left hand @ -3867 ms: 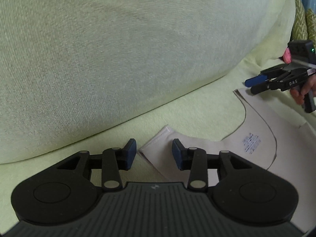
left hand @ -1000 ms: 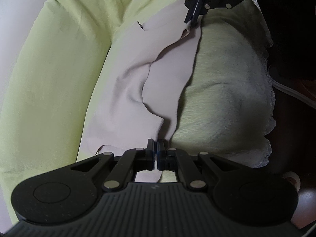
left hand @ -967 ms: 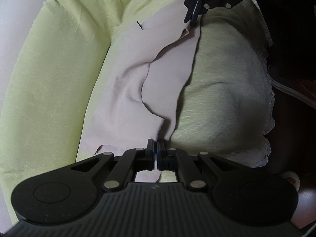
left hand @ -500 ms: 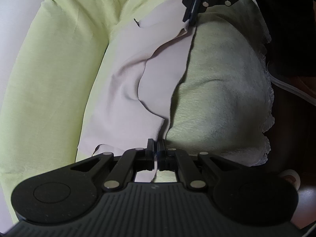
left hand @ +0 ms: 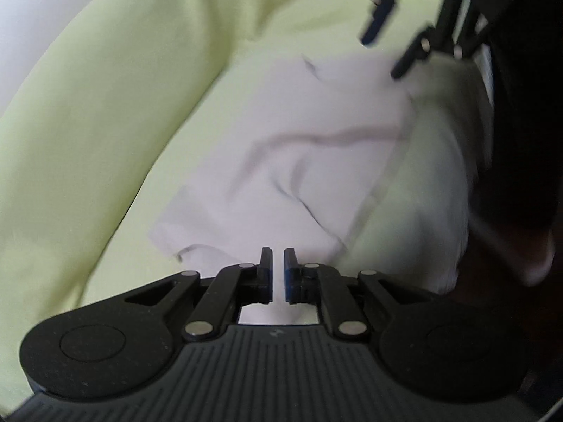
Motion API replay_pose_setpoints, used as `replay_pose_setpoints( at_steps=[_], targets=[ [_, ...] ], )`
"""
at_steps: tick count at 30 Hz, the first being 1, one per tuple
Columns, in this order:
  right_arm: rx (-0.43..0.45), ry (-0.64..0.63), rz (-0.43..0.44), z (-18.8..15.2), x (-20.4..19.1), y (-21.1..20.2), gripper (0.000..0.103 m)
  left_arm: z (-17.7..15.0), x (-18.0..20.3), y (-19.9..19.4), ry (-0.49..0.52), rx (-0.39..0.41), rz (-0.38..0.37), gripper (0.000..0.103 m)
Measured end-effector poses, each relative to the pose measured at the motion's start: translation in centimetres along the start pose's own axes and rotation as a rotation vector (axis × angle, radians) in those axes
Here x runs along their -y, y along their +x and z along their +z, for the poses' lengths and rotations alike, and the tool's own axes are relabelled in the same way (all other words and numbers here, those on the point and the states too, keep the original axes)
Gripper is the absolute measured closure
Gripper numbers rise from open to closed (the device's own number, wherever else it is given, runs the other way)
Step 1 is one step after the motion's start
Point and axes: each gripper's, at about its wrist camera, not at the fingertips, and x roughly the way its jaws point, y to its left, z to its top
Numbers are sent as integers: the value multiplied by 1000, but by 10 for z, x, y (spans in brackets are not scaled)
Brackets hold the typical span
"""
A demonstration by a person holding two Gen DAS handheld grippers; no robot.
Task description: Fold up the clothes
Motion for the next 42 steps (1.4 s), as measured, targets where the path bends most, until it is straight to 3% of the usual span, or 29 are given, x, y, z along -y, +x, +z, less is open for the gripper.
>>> replay_pose_setpoints(
  at_steps=[6, 8, 10, 11, 15, 18, 21, 24, 28, 32, 36, 42],
  targets=[
    [17, 382, -79, 10, 90, 68, 81, 45, -28, 60, -234, 52, 20, 89],
    [24, 462, -77, 7, 105, 95, 81, 52, -29, 87, -296, 31, 8, 89],
    [-29, 512, -65, -1, 110, 123, 81, 51, -28, 116, -353, -28, -12, 89],
    [-65, 529, -56, -6, 109, 134, 82, 48, -27, 128, -380, -66, -33, 89],
    [-39, 508, -75, -8, 103, 125, 79, 36, -43, 104, -411, 1, -71, 89],
    [19, 502, -87, -4, 98, 106, 79, 15, -76, 75, -443, 58, -47, 88],
    [82, 551, -31, 7, 90, 94, 79, -17, -113, 69, -498, 6, 33, 88],
    [134, 541, 56, 28, 68, 94, 79, -47, -146, 84, -596, -62, 68, 90],
    [131, 500, 130, 62, 35, 115, 79, -66, -178, 106, -706, -19, -46, 93],
    [81, 493, 147, 78, 20, 131, 79, -73, -197, 124, -725, 56, -191, 96],
    [31, 508, 147, 73, 18, 137, 79, -74, -203, 142, -664, 59, -209, 96],
    [25, 518, 156, 61, 20, 135, 78, -84, -201, 156, -574, 132, -227, 94]
  ],
)
